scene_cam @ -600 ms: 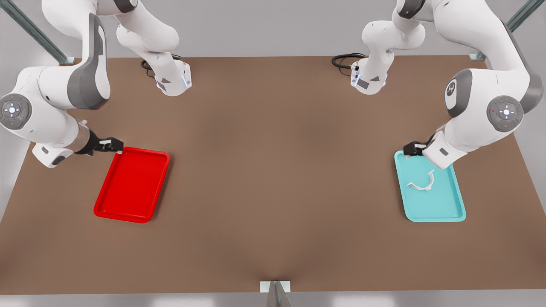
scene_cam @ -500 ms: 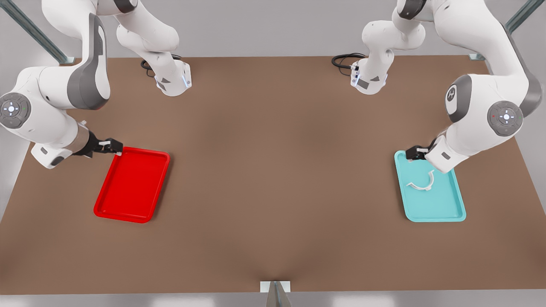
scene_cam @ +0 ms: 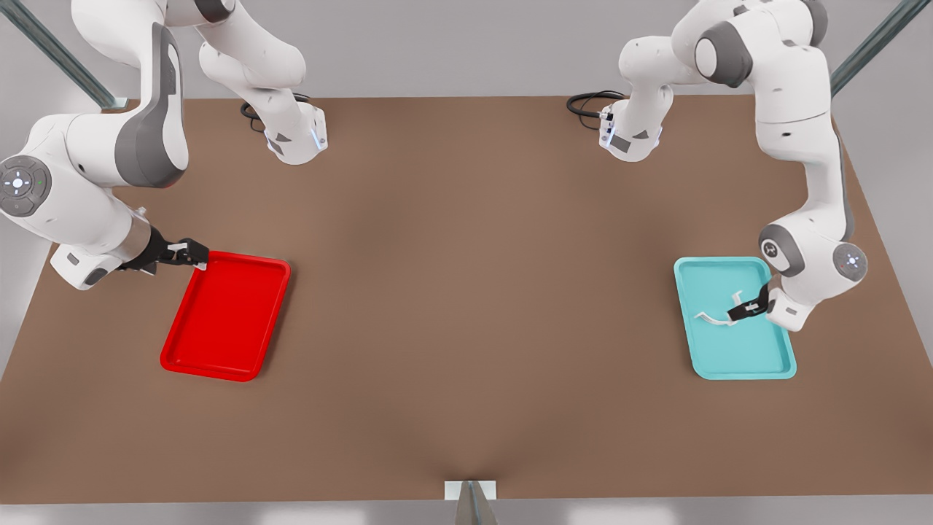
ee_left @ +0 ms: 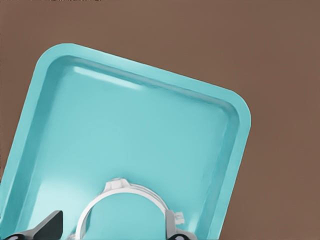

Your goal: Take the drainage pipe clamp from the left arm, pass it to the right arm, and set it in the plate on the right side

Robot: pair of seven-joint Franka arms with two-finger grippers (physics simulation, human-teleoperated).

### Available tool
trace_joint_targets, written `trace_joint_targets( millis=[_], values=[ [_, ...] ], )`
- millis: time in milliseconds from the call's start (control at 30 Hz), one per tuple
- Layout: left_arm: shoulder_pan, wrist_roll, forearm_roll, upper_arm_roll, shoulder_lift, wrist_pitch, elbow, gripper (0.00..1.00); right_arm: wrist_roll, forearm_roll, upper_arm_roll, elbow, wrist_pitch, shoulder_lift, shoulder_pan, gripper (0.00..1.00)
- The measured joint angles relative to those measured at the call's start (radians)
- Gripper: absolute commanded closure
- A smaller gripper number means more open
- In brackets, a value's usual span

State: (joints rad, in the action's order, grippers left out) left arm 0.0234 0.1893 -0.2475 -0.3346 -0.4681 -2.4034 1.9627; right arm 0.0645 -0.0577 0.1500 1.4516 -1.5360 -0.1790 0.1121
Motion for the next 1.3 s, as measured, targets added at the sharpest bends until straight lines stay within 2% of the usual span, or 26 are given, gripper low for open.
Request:
trace_joint_targets(
  millis=[267, 367, 467, 733, 867, 1133, 1167, 1300],
  values=[
    [-0.008, 0.210, -0.014, -0.052, -0.007, -0.128, 0.113, 0.01, 0.006, 0.000, 0.000, 0.000, -0.002, 0.000, 0.002, 0.00],
    [-0.003, 0.273, -0.025, -0.053, -0.017, -0.146, 0.123, 0.06, 0.008, 0.000, 0.000, 0.000, -0.003, -0.001, 0.002, 0.00],
    [-0.001, 0.326, -0.036, -0.053, -0.037, -0.156, 0.125, 0.19, 0.009, 0.000, 0.000, 0.000, -0.003, -0.005, 0.009, 0.00],
    [0.000, 0.430, -0.047, -0.044, -0.073, -0.170, 0.103, 0.24, 0.013, 0.000, 0.000, 0.000, -0.003, -0.008, 0.012, 0.00],
    [-0.001, 0.467, -0.048, -0.044, -0.084, -0.172, 0.097, 0.33, 0.015, 0.000, 0.000, 0.000, -0.003, -0.008, 0.012, 0.00],
    [-0.005, 0.518, -0.049, -0.043, -0.100, -0.174, 0.096, 0.72, 0.018, 0.000, 0.000, 0.000, -0.002, -0.008, 0.012, 0.00],
    [-0.005, 0.523, -0.055, -0.042, -0.101, -0.175, 0.095, 0.75, 0.018, 0.000, 0.000, 0.000, -0.002, -0.008, 0.012, 0.00],
    [-0.005, 0.540, -0.075, -0.041, -0.114, -0.175, 0.091, 0.75, 0.019, 0.000, 0.000, 0.000, -0.002, -0.008, 0.013, 0.00]
  ],
)
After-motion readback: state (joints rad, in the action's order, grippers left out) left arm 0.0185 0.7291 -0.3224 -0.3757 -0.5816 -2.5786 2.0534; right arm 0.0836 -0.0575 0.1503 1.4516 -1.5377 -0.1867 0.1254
